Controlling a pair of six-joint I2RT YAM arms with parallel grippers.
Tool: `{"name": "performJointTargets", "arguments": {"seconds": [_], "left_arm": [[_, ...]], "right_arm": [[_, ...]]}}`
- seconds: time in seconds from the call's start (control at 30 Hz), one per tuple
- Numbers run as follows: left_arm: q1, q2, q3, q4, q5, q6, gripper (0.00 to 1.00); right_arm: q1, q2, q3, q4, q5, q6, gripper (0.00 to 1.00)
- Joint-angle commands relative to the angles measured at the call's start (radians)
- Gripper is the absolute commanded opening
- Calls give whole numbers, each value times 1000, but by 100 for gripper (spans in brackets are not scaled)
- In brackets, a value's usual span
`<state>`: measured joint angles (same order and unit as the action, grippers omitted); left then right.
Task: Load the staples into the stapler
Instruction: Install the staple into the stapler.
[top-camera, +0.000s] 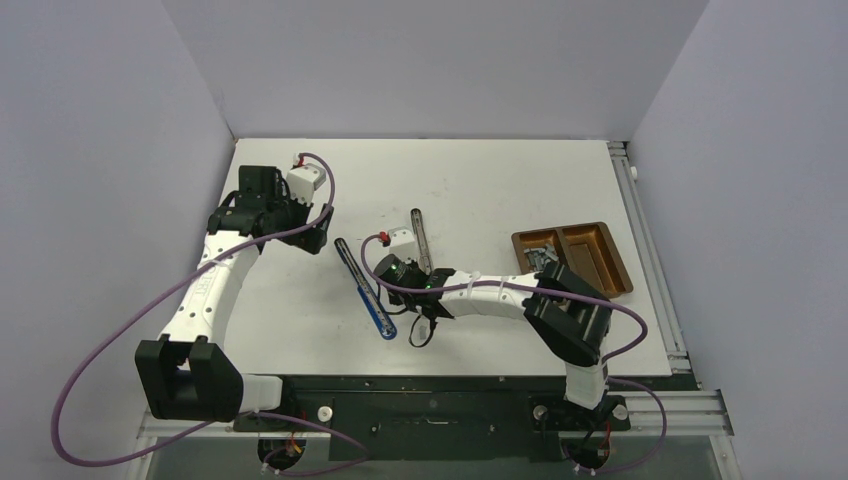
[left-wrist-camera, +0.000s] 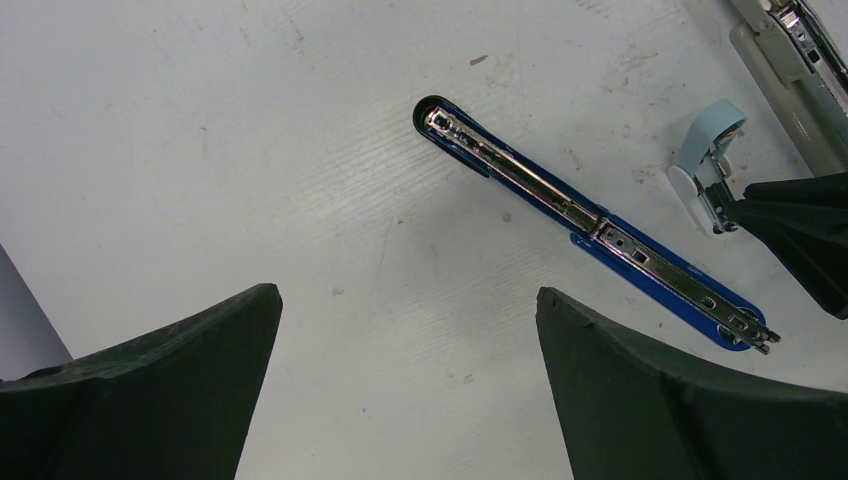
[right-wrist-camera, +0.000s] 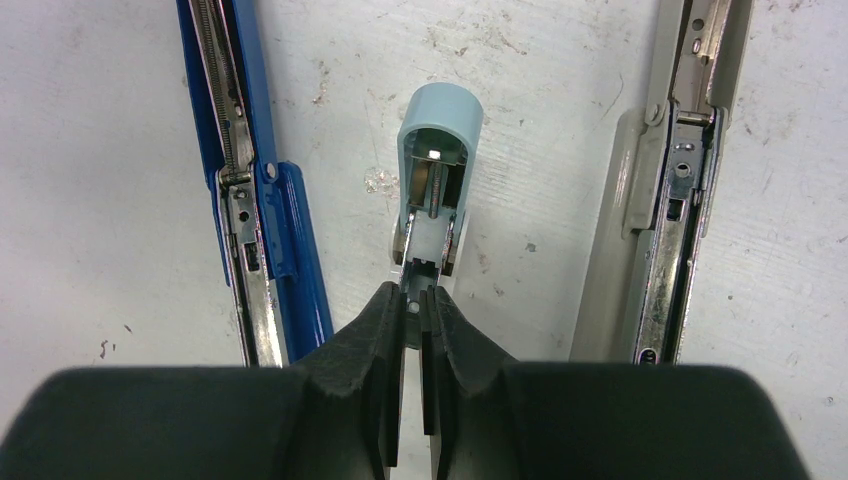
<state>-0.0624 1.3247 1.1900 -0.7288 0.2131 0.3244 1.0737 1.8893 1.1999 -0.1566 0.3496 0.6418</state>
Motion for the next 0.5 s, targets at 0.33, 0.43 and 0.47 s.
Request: {"name": "performJointTargets", "arguments": {"seconds": [0.33, 0.43, 0.47], "left_arm": [[9, -5, 42, 46, 2, 1, 98], [9, -4, 41, 47, 2, 1, 98], [9, -5, 41, 47, 2, 1, 99]], "right_arm": [[-5, -4, 1, 42, -6, 5, 9], [-5, -1, 2, 42, -5, 6, 9], [-5, -1, 3, 42, -5, 5, 9]]}}
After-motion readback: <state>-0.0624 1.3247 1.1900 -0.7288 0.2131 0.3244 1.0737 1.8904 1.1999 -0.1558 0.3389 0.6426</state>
